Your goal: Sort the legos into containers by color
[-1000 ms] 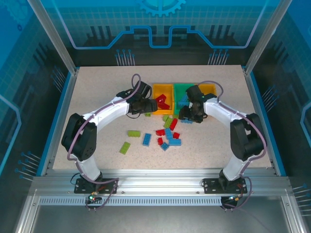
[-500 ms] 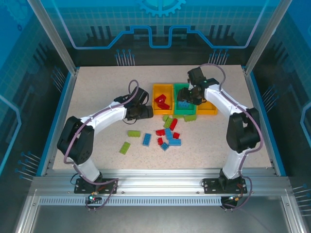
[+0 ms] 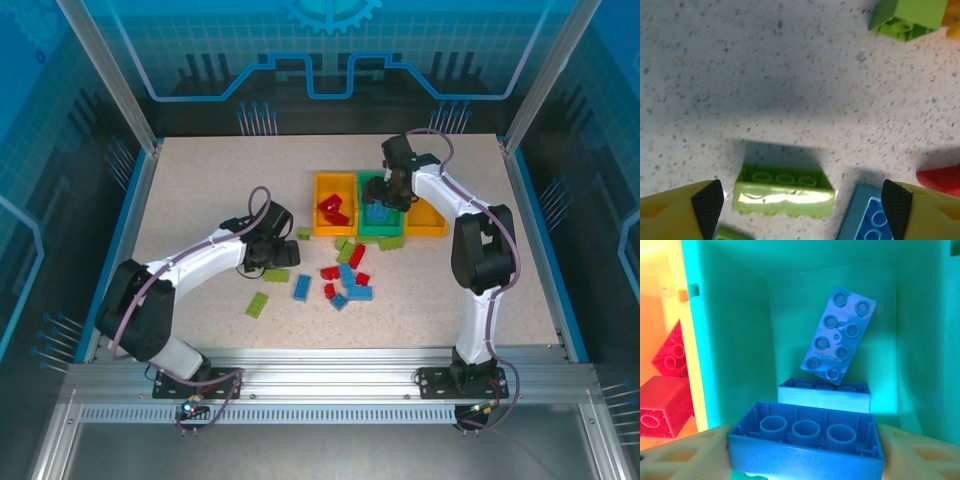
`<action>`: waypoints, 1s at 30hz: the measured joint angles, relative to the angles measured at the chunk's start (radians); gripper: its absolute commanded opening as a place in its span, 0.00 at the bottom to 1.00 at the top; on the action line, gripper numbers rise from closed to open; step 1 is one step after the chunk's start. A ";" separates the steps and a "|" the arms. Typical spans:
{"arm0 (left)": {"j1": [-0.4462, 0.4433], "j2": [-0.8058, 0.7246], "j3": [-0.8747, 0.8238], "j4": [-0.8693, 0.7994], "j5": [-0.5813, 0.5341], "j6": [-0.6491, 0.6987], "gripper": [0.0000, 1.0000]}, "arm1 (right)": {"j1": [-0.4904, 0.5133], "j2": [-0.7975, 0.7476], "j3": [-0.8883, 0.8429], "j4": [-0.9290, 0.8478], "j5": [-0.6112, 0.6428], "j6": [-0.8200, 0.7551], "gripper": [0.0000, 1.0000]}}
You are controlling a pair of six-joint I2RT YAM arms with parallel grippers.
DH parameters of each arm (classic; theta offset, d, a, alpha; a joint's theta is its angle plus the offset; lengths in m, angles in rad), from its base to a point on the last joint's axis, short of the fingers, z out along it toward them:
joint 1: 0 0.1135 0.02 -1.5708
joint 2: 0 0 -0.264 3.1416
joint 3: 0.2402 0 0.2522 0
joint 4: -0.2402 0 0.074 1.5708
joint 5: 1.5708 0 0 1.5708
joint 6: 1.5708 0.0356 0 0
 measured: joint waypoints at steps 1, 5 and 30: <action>-0.001 -0.014 -0.013 0.000 0.000 0.000 0.87 | 0.000 0.000 0.000 0.000 -0.002 0.000 0.72; -0.013 -0.039 -0.053 -0.005 0.000 -0.001 0.88 | 0.000 0.000 0.001 0.001 -0.014 0.000 0.75; -0.029 0.109 -0.061 0.046 0.010 0.000 0.81 | -0.067 -0.254 -0.143 0.000 -0.011 -0.019 0.83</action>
